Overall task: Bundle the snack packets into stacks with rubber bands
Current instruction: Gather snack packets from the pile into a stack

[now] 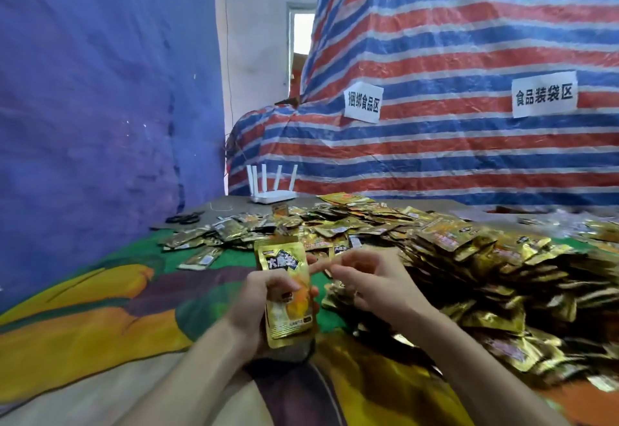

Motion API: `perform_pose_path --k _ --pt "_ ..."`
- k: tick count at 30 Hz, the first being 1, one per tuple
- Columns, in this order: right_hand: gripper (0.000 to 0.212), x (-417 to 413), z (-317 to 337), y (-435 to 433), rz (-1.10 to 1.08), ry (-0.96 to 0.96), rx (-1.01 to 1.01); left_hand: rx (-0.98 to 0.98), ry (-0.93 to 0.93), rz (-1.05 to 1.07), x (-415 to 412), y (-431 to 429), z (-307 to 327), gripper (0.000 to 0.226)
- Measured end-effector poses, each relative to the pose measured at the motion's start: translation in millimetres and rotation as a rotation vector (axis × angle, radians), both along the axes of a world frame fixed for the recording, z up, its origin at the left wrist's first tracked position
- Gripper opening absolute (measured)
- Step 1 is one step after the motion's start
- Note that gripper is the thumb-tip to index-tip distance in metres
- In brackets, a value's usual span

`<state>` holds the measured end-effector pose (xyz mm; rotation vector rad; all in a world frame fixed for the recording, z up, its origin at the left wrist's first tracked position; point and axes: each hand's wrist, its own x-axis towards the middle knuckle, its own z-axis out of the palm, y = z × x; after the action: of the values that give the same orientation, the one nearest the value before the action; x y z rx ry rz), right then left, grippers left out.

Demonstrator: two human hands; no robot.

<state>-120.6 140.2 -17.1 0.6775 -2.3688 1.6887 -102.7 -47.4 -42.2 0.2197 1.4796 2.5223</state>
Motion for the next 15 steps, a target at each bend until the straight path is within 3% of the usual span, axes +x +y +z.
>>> perform_pose_path --k 4,7,11,15 --pt "0.016 4.1 3.3 7.1 0.036 0.067 0.049 -0.063 -0.028 -0.057 1.7 5.9 -1.7 0.042" --pt "0.013 5.2 1.4 5.3 -0.062 0.201 0.163 -0.085 -0.01 -0.058 0.5 5.6 -2.7 0.041" --pt "0.011 6.7 -0.9 1.1 -0.157 0.239 0.141 -0.079 0.011 -0.033 -0.8 6.6 -4.5 0.047" --pt "0.016 4.5 -1.7 0.8 -0.181 0.157 0.102 0.098 0.073 -0.055 -2.3 7.9 -1.3 0.044"
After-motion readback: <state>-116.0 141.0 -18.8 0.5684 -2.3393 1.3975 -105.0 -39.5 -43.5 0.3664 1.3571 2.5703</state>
